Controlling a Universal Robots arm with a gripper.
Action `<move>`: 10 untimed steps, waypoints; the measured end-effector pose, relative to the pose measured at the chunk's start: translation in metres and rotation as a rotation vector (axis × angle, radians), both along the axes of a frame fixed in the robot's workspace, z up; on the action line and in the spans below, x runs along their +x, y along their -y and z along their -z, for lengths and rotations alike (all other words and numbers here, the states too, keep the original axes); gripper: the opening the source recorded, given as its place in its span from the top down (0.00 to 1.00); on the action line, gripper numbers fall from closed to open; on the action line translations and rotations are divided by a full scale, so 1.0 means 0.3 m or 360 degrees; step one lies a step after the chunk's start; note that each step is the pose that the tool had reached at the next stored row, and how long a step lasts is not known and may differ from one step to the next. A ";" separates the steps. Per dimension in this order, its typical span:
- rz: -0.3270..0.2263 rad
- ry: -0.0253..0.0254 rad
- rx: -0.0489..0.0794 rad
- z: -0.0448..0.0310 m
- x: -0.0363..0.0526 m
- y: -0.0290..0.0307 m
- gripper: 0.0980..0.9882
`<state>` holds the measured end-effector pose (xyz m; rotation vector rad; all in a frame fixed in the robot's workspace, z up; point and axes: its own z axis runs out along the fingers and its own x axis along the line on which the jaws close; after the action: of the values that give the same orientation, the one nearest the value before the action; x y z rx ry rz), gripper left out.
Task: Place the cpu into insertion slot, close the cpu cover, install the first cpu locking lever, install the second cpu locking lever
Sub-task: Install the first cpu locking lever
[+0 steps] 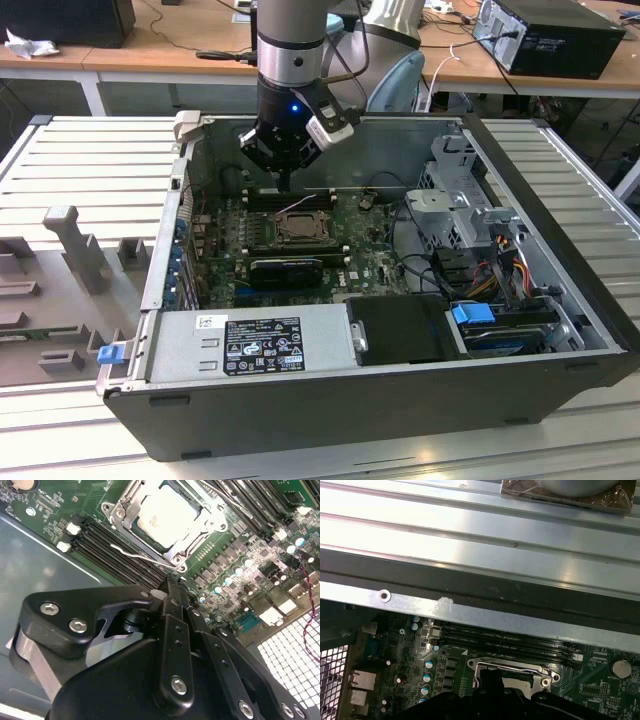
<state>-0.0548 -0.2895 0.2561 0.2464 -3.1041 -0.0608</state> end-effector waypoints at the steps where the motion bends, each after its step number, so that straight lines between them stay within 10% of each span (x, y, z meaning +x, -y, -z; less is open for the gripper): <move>1: 0.0000 -0.00001 0.0000 0.000 0.003 0.000 0.99; 10: 0.0045 0.00009 0.0090 0.016 0.016 0.004 0.99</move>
<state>-0.0500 -0.2907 0.2514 0.2040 -3.1098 -0.1490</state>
